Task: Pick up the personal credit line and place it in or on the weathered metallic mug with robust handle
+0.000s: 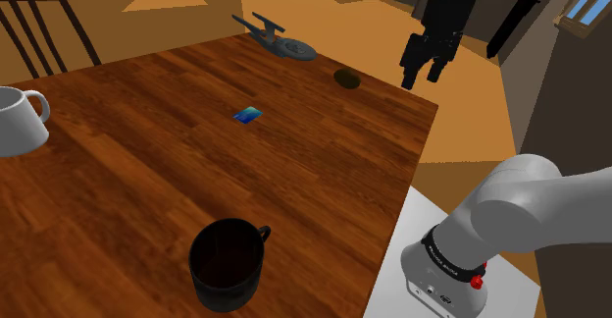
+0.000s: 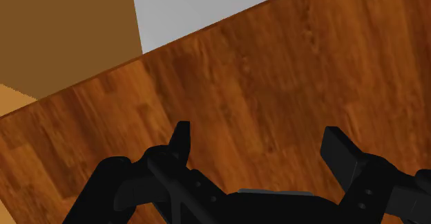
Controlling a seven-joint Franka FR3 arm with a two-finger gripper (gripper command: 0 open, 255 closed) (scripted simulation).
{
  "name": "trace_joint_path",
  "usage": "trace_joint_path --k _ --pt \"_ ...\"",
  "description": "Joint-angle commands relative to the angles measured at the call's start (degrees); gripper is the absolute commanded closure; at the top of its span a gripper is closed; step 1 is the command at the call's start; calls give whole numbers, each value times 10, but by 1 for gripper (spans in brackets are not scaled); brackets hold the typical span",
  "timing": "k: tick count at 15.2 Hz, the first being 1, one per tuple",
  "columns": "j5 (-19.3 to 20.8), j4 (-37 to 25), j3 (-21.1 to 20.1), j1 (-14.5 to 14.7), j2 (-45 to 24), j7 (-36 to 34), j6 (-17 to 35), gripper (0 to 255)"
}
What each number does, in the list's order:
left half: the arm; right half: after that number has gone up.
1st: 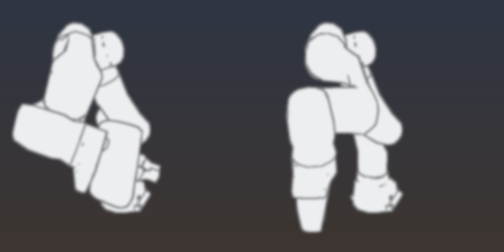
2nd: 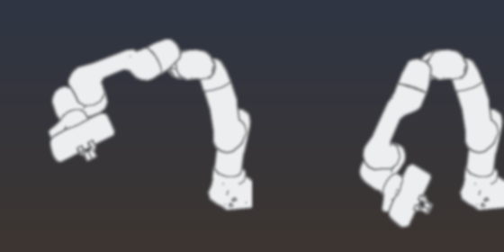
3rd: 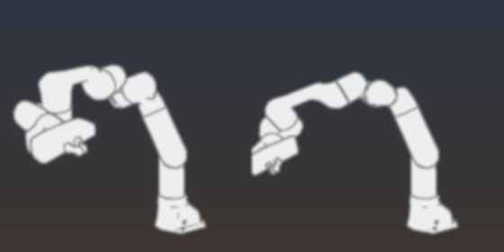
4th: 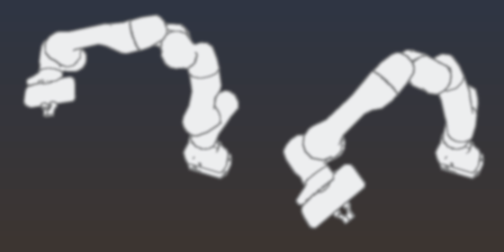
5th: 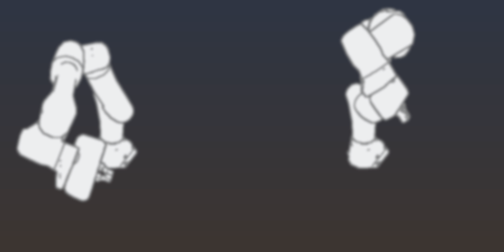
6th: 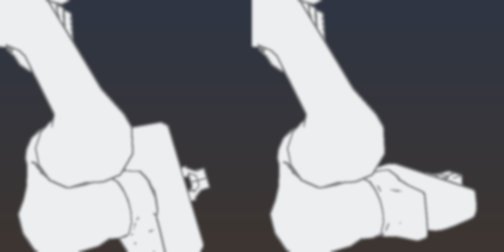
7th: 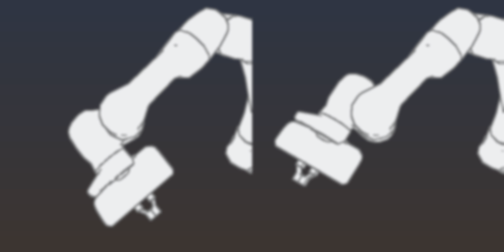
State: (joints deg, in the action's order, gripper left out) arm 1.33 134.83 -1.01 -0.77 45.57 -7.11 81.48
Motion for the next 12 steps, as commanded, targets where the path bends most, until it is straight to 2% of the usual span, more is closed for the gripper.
trace_joint_path --k 1,7,12 --pt "0 0 0 0 0 0 0 0" --pt "-54 22 -81 -14 -53 -156 94 0" --pt "-77 11 -147 -31 -127 -283 175 0"
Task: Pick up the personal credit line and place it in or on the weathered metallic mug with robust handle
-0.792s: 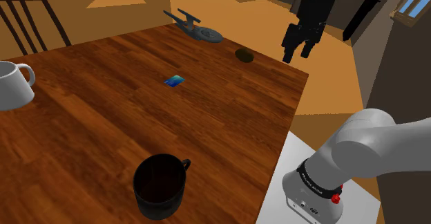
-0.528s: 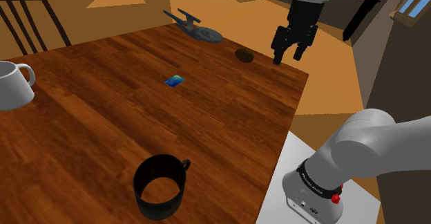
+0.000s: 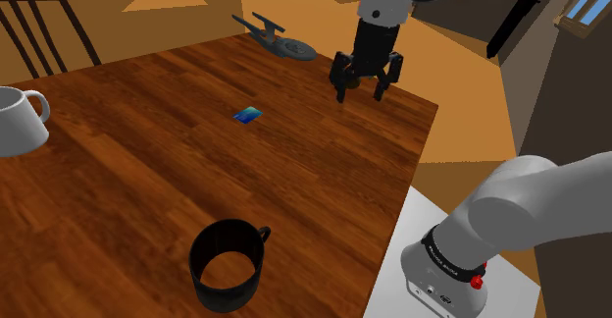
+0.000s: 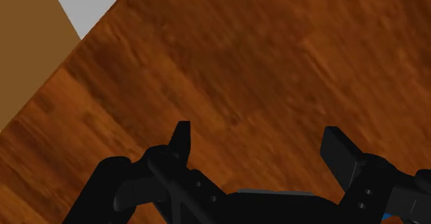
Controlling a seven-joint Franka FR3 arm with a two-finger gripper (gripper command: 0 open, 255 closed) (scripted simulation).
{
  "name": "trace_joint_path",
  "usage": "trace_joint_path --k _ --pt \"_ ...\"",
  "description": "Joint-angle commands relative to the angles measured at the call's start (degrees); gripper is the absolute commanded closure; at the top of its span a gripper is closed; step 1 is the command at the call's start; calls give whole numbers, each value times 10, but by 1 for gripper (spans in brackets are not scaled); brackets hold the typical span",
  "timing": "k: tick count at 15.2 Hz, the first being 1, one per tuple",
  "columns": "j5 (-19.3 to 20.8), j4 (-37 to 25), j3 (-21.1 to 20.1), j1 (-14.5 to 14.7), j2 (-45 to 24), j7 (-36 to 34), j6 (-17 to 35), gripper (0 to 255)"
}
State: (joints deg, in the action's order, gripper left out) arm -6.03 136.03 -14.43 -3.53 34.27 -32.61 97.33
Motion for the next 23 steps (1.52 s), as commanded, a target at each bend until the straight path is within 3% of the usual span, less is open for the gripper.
trace_joint_path --k 1,7,13,17,23 --pt "-5 -6 -25 -8 -31 -53 33 0" --pt "13 -58 -95 -41 -153 -212 118 0" --pt "85 -143 -142 -67 -295 -385 174 0" --pt "152 -216 -149 -65 -395 -500 189 0" --pt "238 -350 -120 -32 -537 -642 180 0"
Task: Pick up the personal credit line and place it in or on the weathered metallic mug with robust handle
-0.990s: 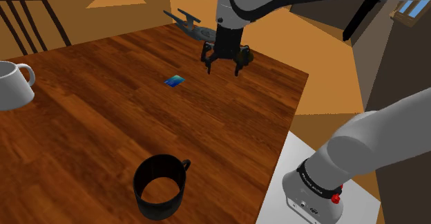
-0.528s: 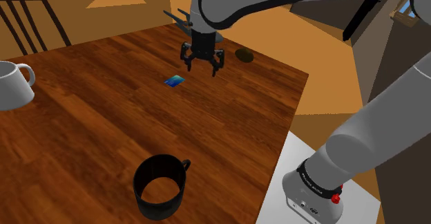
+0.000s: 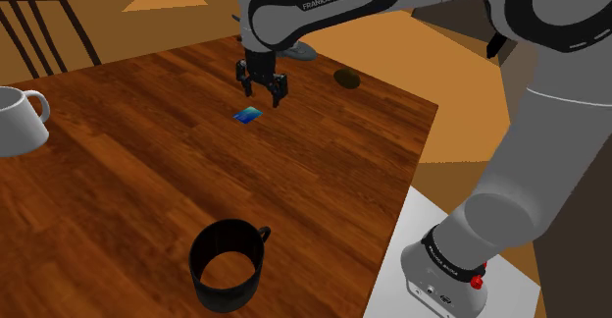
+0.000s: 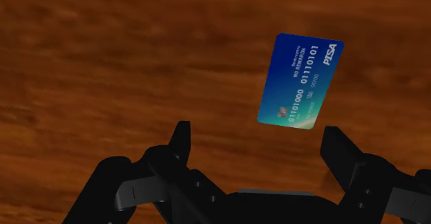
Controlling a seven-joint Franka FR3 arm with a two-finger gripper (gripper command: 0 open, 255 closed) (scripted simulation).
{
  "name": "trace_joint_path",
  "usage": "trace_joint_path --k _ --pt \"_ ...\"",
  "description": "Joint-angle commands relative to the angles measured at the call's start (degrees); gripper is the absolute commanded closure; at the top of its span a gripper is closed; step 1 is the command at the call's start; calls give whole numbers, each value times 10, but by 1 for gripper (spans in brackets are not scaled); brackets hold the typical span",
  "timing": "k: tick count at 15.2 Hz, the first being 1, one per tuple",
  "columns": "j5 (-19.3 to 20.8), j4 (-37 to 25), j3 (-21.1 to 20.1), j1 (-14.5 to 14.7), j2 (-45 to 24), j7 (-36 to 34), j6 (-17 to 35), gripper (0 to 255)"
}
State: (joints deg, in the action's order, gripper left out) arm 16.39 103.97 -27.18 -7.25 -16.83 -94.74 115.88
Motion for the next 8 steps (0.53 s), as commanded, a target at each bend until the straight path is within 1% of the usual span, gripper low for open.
trace_joint_path --k 1,2,3,8 --pt "25 -54 15 12 -48 -40 -10 0" --pt "35 -80 23 19 -70 -58 -14 0" --pt "36 -86 25 21 -75 -62 -15 0" --pt "46 -67 31 20 -89 -68 16 0"
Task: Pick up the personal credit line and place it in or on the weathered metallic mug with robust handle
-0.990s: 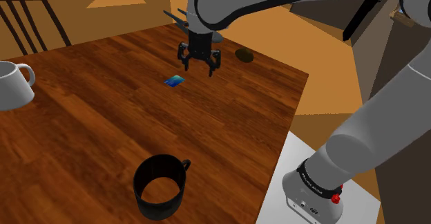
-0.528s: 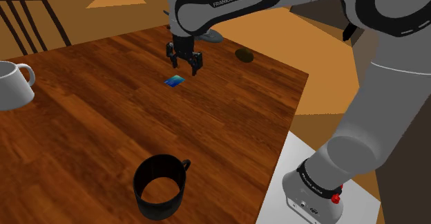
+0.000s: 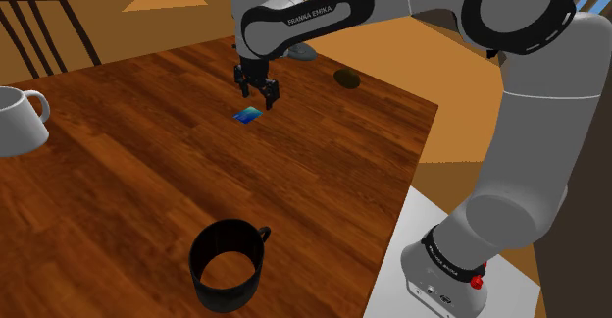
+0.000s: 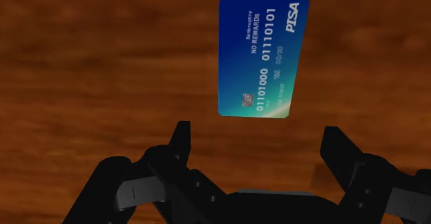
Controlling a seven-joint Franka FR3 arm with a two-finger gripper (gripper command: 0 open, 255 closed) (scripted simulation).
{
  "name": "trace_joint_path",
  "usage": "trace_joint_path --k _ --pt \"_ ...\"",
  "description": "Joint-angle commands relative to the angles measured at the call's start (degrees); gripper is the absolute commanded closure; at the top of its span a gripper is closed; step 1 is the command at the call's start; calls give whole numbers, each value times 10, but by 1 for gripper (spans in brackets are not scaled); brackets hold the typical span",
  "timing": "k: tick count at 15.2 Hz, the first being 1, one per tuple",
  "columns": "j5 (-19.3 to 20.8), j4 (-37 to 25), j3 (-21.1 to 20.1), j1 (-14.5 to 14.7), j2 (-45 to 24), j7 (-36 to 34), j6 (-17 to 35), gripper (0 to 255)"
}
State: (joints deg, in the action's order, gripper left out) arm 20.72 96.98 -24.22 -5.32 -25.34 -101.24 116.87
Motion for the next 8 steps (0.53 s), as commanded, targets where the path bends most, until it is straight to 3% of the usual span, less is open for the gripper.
trace_joint_path --k 1,8 --pt "4 6 2 1 -7 -4 12 0" --pt "8 11 4 0 -12 -6 22 0"
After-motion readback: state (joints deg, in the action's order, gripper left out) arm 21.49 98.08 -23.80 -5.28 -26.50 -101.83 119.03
